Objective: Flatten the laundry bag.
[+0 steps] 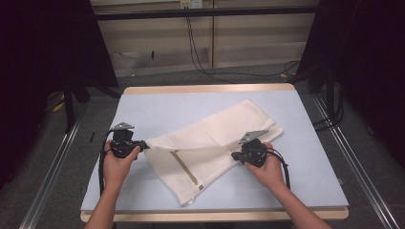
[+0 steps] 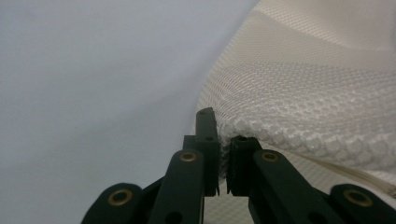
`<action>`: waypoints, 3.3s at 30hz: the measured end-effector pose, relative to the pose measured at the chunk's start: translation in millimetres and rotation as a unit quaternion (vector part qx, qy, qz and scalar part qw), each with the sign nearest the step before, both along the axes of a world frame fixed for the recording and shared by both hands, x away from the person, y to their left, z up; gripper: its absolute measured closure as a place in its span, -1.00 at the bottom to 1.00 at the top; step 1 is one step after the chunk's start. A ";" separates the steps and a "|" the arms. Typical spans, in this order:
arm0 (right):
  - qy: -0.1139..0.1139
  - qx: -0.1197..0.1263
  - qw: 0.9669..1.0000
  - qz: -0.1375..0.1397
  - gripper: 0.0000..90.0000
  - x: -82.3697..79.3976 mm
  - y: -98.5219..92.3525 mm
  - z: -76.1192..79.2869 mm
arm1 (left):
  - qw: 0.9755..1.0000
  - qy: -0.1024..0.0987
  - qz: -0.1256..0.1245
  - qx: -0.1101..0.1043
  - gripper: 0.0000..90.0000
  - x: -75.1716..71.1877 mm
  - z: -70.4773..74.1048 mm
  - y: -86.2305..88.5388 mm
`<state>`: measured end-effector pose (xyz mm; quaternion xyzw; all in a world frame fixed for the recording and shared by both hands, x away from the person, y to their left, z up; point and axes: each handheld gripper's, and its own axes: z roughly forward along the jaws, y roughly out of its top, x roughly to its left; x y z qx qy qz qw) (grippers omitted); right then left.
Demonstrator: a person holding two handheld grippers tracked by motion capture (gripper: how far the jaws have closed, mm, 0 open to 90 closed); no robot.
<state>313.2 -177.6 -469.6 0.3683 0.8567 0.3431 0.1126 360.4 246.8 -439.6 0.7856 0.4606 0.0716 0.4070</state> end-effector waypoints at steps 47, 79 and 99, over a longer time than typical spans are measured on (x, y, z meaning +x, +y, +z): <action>-0.008 0.016 1.000 -0.018 1.00 -7.7 -29.9 2.3 | 1.000 0.016 0.023 0.012 0.85 2.7 -22.7 3.9; -0.008 0.002 0.999 -0.033 1.00 -0.2 -46.5 1.6 | 0.998 0.006 0.046 0.037 -0.04 -3.0 -25.1 9.9; -0.022 -0.009 0.997 -0.073 0.98 5.9 -76.8 -0.5 | 0.994 -0.072 -0.011 0.084 -0.14 37.9 -35.0 0.0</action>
